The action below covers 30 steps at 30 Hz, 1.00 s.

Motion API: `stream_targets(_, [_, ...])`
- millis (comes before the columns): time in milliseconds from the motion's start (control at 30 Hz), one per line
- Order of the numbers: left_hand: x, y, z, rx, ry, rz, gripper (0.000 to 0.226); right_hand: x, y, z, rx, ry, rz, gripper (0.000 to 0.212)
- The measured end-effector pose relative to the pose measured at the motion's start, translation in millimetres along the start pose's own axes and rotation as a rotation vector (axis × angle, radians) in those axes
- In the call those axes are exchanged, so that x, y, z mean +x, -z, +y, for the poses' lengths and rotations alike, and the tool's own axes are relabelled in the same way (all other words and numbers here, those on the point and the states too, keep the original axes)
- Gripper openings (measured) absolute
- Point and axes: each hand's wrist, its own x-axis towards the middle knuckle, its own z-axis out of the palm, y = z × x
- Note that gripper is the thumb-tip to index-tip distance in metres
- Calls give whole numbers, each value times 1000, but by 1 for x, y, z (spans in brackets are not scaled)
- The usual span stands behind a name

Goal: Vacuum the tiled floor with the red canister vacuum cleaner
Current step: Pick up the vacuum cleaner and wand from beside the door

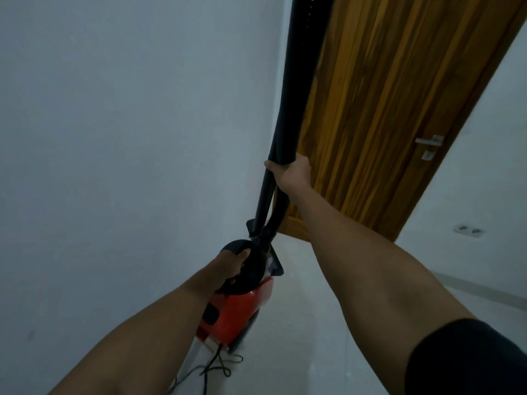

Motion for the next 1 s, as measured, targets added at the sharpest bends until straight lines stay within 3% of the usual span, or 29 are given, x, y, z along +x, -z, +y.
stream_targets(300, [-201, -52, -109, 156, 120, -34, 44, -229, 52, 9, 36, -105, -64, 42])
stream_targets(433, [-281, -63, -160, -1, 121, -146, 34, -311, 63, 18, 35, -155, -86, 32])
stream_targets(600, [-367, -81, -223, 128, 251, -219, 47, -420, 72, 41, 20, -245, -96, 22])
stream_targets(867, [-519, -82, -350, 167, 396, -270, 48, -619, 74, 50, 33, -369, -113, 20])
stream_targets(1000, [-589, -72, -402, 192, 512, -376, 38, -718, 66, 51, -5, -502, -137, 33])
